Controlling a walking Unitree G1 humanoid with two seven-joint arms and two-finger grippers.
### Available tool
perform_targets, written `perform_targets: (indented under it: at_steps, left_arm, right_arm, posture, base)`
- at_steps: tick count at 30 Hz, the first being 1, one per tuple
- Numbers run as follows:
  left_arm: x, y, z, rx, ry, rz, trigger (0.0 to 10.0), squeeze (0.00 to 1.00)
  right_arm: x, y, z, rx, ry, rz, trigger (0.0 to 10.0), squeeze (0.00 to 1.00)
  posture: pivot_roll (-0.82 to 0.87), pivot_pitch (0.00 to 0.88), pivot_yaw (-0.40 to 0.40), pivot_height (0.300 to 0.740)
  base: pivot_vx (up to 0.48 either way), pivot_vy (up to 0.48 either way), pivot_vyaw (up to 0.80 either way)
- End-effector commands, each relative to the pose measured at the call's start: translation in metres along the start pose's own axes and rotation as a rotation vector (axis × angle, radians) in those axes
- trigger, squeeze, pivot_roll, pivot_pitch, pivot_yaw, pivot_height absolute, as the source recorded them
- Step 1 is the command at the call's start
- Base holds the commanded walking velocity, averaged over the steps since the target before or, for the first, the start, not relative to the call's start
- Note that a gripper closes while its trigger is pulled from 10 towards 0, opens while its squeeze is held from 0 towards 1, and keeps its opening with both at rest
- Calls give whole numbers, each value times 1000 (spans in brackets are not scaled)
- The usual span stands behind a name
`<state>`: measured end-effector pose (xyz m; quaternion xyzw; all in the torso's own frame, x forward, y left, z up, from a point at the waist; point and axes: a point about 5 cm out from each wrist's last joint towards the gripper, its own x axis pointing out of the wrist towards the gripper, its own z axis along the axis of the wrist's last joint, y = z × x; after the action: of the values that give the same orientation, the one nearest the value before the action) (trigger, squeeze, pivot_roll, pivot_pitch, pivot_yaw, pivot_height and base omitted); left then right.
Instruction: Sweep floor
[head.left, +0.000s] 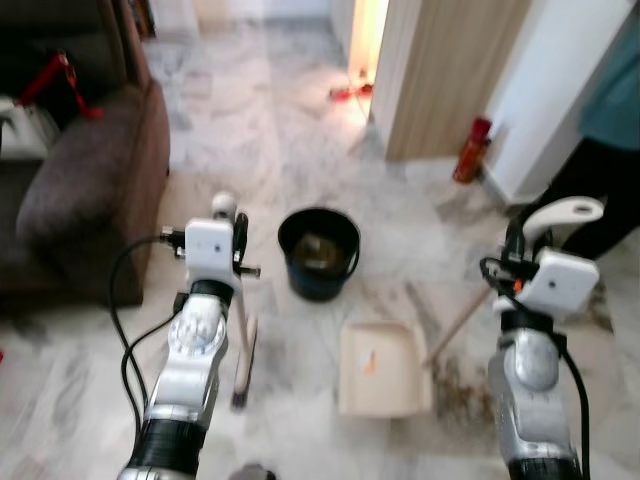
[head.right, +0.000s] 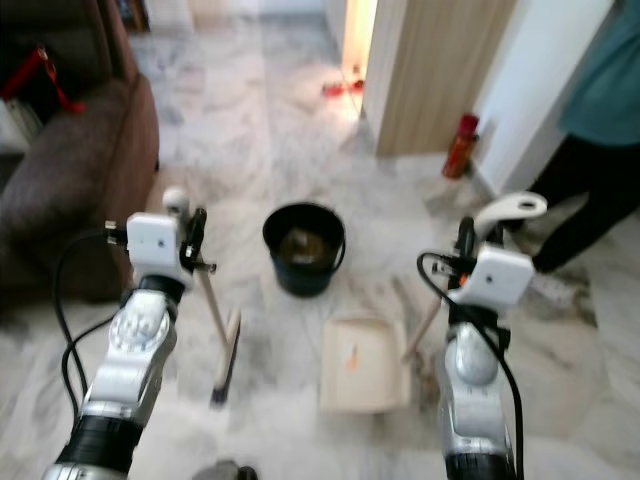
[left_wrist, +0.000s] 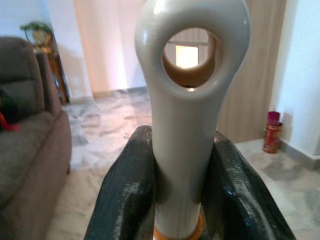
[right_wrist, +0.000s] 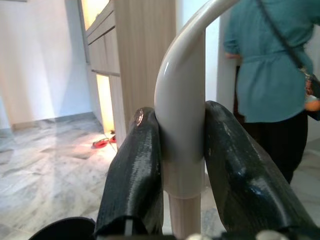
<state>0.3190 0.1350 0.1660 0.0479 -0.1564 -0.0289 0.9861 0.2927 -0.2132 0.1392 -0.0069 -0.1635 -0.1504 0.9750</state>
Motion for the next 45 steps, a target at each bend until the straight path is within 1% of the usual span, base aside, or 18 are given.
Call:
perform_targets:
  at_steps: [1, 9, 17, 24, 26, 28, 32, 36, 45]
  left_arm:
    - [5, 3, 12, 2, -58, 8, 10000, 0]
    - [4, 2, 12, -2, -57, 3, 10000, 0]
    - [4, 0, 11, -6, -54, -1, 10000, 0]
    - [3, -2, 10, -2, -46, -7, 10000, 0]
    - [3, -2, 9, 0, -44, -7, 10000, 0]
    - [3, -1, 9, 17, -41, -12, 10000, 0]
    - [7, -1, 9, 41, -41, -8, 10000, 0]
    - [6, -1, 9, 25, -39, -3, 10000, 0]
    - [6, 1, 9, 22, -38, 2, 10000, 0]
  right_arm:
    - [6, 4, 14, 3, -77, 13, 10000, 0]
    - [6, 1, 12, 11, -57, 1, 10000, 0]
    - [8, 1, 10, 8, -41, 7, 10000, 0]
    - [8, 0, 9, -5, -29, 13, 10000, 0]
    - [8, 1, 9, -3, -30, 14, 10000, 0]
    - [9, 1, 10, 0, -31, 14, 10000, 0]
    - [9, 3, 8, -3, -24, 16, 10000, 0]
    - [9, 3, 8, -4, -22, 18, 10000, 0]
    - [9, 4, 8, -3, -20, 17, 10000, 0]
  posture:
    - [80, 83, -60, 740]
    - [84, 84, -61, 740]
    - [82, 84, -68, 740]
    - [84, 86, -74, 740]
    - [78, 82, -70, 740]
    - [81, 80, -69, 740]
    - [84, 77, -72, 740]
    - [85, 73, -71, 740]
    - [85, 86, -67, 740]
  base:
    - [0, 0, 0]
    - [0, 0, 0]
    - [0, 0, -800]
    - [0, 0, 0]
    - [0, 0, -800]
    - [0, 0, 0]
    - [0, -379, 0]
    - [0, -457, -400]
    - [0, 0, 0]
